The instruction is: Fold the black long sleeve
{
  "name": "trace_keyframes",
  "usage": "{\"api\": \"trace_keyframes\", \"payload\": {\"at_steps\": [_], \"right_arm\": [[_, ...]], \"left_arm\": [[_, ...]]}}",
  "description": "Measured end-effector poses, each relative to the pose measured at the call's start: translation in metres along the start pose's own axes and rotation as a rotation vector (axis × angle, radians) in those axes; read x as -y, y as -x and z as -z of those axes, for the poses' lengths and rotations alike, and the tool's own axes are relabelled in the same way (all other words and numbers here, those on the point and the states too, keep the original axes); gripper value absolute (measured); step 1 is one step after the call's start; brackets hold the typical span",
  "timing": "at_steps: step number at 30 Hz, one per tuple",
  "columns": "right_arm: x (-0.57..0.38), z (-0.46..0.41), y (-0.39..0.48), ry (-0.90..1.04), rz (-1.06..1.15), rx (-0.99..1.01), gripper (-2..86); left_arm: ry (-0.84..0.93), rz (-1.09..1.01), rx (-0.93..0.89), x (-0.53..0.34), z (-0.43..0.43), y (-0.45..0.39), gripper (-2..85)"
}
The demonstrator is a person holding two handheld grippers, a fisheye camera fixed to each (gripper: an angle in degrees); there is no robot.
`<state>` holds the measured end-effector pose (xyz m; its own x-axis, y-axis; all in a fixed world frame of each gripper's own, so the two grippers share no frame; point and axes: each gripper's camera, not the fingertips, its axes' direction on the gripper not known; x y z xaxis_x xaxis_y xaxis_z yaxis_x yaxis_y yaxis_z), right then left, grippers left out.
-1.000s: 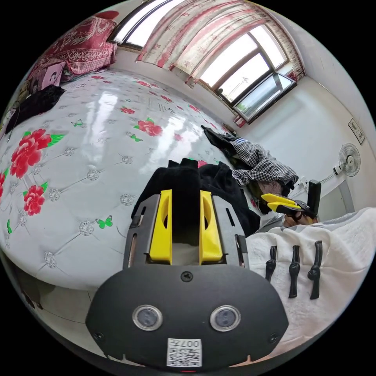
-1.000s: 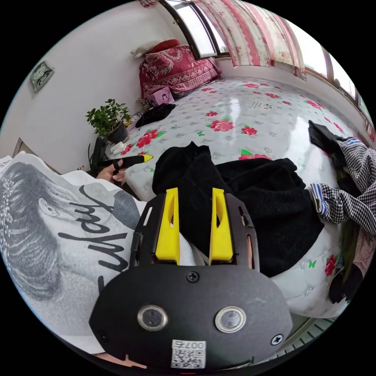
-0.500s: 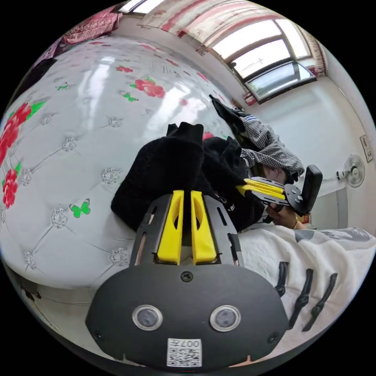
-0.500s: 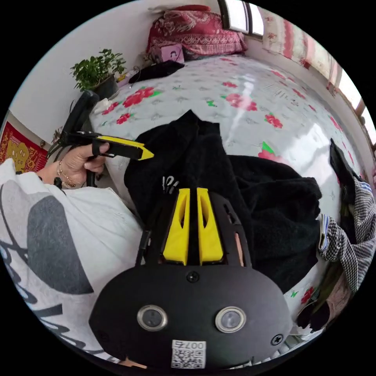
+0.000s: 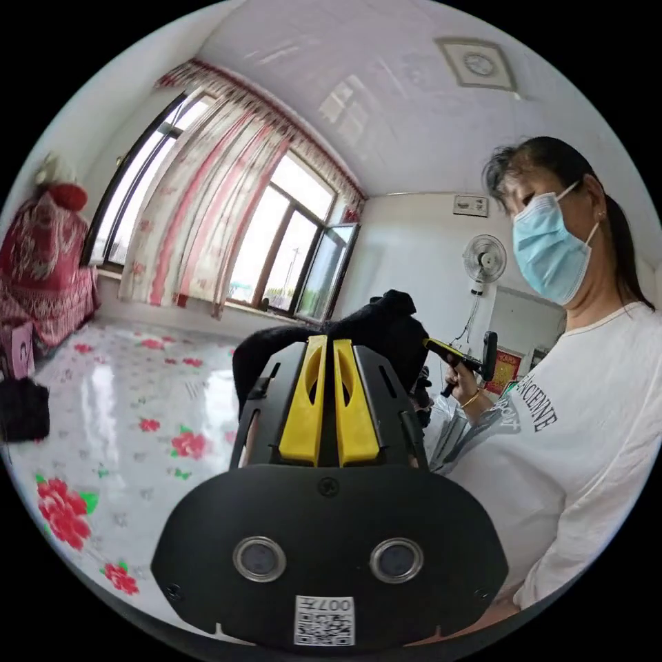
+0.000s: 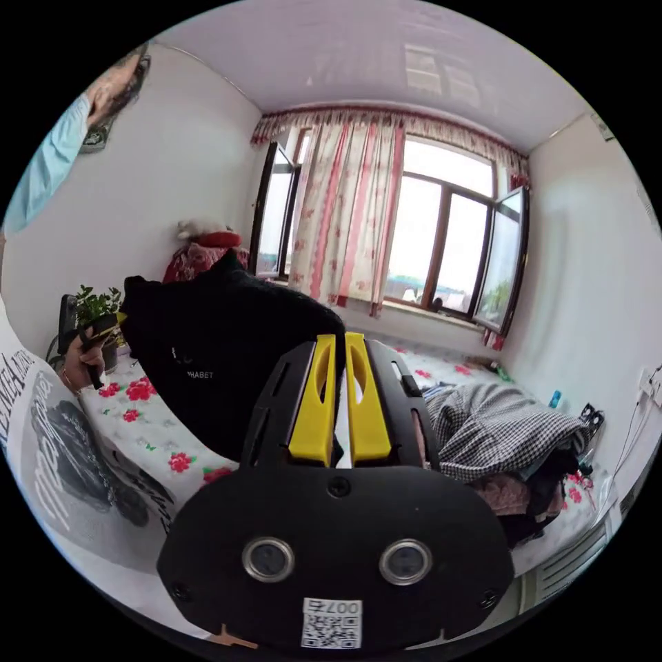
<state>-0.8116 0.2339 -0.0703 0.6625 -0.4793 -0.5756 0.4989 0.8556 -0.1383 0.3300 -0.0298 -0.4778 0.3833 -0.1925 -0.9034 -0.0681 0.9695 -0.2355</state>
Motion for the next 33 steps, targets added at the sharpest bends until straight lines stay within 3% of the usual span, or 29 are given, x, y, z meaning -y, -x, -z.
{"api": "trace_keyframes", "payload": {"at_steps": [6,11,15,17,20,22,23,26,29,33], "right_arm": [[0.051,0.081,0.001,-0.284,0.126,-0.169,0.3],[0.074,0.063,-0.013,-0.293,0.147,-0.158,0.8],[0.101,-0.009,-0.027,-0.223,0.155,-0.124,2.0],[0.115,-0.065,-0.036,-0.146,0.152,-0.108,3.1],[0.116,-0.185,-0.065,0.097,0.018,-0.014,5.6],[0.073,-0.267,-0.082,0.369,-0.076,0.027,6.7],[0.057,-0.279,-0.085,0.413,-0.096,0.05,7.0],[-0.054,-0.316,-0.084,0.585,-0.137,0.141,8.1],[-0.187,-0.339,-0.076,0.879,-0.166,0.132,9.1],[-0.31,-0.345,-0.067,1.191,-0.257,0.173,9.8]], "left_arm": [[-0.126,-0.344,0.16,0.071,0.012,-0.085,-0.9],[-0.121,-0.466,0.295,0.091,-0.014,-0.101,-0.8],[-0.045,-0.452,0.438,0.102,-0.071,-0.07,-0.3],[0.071,-0.398,0.551,0.105,-0.135,-0.015,1.3],[0.311,-0.219,0.544,0.077,-0.22,0.087,6.9],[0.412,-0.084,0.542,0.041,-0.238,0.136,9.5],[0.436,-0.02,0.546,0.009,-0.238,0.158,9.8],[0.58,0.142,0.622,-0.097,-0.227,0.202,10.1],[0.795,0.359,0.693,-0.21,-0.21,0.236,10.8],[0.994,0.527,0.774,-0.298,-0.2,0.262,12.2]]}}
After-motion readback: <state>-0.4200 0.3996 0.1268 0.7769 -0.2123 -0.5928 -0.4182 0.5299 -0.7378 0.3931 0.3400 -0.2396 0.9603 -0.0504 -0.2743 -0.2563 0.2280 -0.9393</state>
